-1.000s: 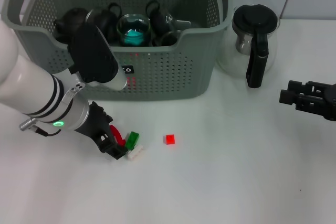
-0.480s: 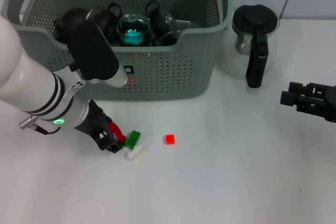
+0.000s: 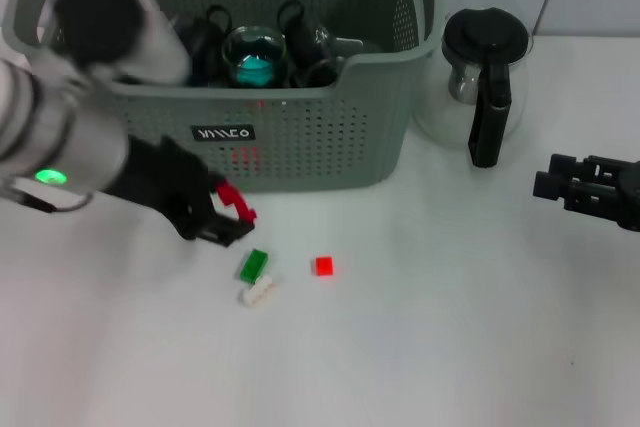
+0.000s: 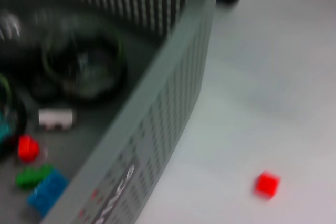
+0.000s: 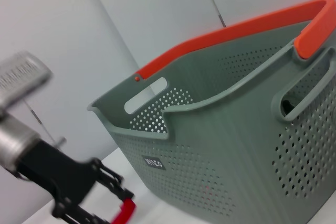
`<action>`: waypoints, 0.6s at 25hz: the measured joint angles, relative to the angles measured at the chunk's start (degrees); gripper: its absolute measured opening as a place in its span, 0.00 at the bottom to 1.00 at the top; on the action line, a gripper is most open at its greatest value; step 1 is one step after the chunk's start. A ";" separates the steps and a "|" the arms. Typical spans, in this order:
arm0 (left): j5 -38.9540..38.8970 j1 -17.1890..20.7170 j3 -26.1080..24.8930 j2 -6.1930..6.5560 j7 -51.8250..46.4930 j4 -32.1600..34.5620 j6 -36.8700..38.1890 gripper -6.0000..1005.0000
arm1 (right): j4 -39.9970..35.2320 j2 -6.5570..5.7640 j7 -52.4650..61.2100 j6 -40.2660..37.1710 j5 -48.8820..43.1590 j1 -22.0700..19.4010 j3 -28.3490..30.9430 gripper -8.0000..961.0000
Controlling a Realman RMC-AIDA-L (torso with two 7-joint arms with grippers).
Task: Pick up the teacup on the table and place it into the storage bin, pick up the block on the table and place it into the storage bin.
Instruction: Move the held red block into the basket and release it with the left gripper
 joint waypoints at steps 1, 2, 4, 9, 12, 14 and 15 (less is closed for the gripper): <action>-2.24 -0.27 -3.10 0.06 1.28 1.19 2.33 0.63 | 0.00 0.00 0.01 -0.01 0.00 0.03 0.00 0.63; -5.17 -0.80 -7.00 0.08 2.81 2.02 5.19 0.63 | 0.00 0.00 0.01 -0.01 0.00 0.04 0.00 0.63; -10.93 -2.13 -14.37 0.19 5.30 2.71 9.91 0.63 | 0.00 0.00 0.02 0.00 0.00 0.02 0.00 0.63; -25.40 -6.05 -30.52 0.31 8.90 0.47 14.28 0.63 | 0.00 0.00 0.00 -0.01 0.06 -0.08 0.00 0.63; -28.07 -7.31 -30.88 -0.07 8.14 -1.18 5.70 0.63 | 0.00 0.00 -0.17 0.01 0.04 0.11 0.00 0.63; -27.91 -8.33 -27.83 -0.04 7.04 -3.30 -2.48 0.63 | 0.00 0.00 -0.20 0.01 0.01 0.18 0.00 0.63; -27.58 -8.85 -26.75 0.04 6.81 -4.21 -5.18 0.63 | 0.00 0.01 -0.20 0.00 0.01 0.22 0.00 0.63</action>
